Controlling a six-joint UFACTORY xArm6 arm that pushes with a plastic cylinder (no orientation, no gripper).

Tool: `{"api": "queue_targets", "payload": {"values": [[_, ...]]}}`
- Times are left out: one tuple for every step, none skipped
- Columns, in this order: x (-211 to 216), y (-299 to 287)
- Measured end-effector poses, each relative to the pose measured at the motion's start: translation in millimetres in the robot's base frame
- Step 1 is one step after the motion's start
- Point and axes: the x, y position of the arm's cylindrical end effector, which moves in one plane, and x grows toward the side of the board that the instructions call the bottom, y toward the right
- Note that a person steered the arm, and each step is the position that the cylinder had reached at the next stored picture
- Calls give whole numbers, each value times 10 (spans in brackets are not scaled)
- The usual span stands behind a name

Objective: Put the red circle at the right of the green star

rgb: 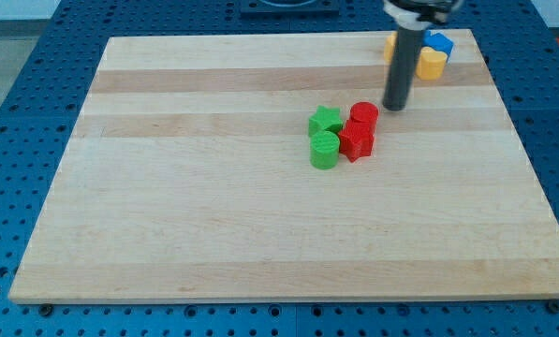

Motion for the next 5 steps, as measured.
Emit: {"api": "queue_targets", "payload": {"values": [[100,-46],[100,-337],[101,-551],[103,-632],[98,-634]]}}
